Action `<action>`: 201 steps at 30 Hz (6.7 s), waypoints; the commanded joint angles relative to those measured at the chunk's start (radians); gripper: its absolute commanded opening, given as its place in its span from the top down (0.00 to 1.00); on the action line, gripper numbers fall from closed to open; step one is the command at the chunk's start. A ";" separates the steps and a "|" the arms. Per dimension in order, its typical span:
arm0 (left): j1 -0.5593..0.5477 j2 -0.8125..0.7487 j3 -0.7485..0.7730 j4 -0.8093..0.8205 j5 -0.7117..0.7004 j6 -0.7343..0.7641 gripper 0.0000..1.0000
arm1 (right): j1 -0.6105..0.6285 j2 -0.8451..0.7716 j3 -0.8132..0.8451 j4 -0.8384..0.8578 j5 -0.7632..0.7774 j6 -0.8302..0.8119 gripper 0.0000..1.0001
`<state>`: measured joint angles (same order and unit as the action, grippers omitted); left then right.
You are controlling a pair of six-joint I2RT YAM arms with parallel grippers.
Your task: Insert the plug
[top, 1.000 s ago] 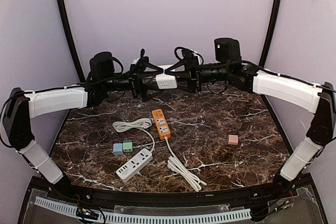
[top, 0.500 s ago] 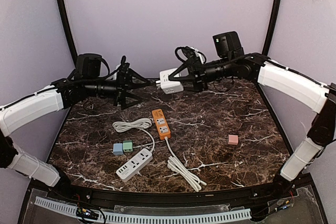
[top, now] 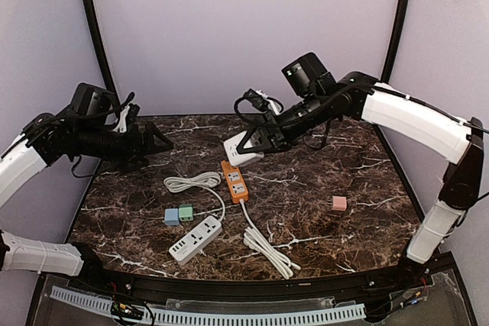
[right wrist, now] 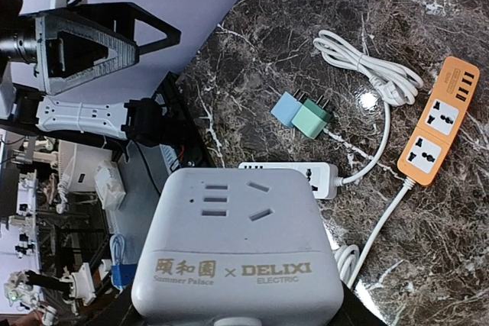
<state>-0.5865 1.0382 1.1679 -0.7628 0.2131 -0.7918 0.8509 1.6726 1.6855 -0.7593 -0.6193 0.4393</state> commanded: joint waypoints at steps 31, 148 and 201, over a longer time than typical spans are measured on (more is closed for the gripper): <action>-0.001 -0.322 -0.268 -0.216 -0.468 0.232 0.01 | 0.292 0.439 0.463 -0.424 0.486 -0.016 1.00; -0.001 -0.353 -0.350 -0.082 -0.568 0.318 0.01 | 0.376 0.738 0.633 -0.556 0.647 0.042 1.00; 0.000 -0.191 -0.307 -0.016 -0.284 0.352 0.01 | 0.342 0.534 0.231 -0.612 0.688 -0.069 1.00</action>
<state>-0.5865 0.8326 0.8352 -0.7685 -0.1158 -0.4519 1.2022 2.1883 1.9854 -1.2438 0.0410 0.3801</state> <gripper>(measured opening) 0.987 0.579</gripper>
